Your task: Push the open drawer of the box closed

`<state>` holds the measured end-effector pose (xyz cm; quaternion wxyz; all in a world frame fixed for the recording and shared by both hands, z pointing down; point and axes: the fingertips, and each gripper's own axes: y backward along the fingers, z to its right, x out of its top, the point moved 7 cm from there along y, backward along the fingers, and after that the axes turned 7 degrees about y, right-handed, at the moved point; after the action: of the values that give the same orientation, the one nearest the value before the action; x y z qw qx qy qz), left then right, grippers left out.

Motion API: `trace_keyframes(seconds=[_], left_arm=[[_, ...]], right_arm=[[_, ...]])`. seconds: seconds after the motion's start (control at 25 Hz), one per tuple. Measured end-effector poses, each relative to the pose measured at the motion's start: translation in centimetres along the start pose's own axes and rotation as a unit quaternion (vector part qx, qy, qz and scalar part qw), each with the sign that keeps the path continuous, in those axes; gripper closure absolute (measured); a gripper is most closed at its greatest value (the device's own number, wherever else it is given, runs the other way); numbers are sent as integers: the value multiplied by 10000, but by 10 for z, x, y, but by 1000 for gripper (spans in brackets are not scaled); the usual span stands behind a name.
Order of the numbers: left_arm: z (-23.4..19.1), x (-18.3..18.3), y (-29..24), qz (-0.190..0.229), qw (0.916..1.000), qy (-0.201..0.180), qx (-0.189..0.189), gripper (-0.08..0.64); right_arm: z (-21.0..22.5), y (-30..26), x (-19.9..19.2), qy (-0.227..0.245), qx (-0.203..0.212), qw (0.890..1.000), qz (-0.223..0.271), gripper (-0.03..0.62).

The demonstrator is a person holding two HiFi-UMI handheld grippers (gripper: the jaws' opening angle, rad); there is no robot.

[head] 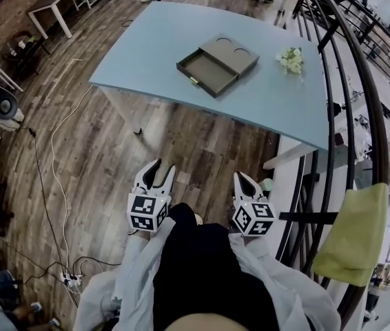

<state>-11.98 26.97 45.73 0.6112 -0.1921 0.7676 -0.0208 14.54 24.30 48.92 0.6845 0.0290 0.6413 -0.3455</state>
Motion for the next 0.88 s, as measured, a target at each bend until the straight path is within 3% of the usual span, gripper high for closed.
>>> trace_keyframes(seconds=[0.4, 0.88], left_arm=[[-13, -13, 6, -114, 9998, 107, 121, 390], [-34, 12, -73, -63, 9991, 394, -113, 365]], right_arm=[[-10, -6, -17, -100, 23, 9998, -150, 585], [17, -63, 21, -5, -50, 9999, -161, 586]])
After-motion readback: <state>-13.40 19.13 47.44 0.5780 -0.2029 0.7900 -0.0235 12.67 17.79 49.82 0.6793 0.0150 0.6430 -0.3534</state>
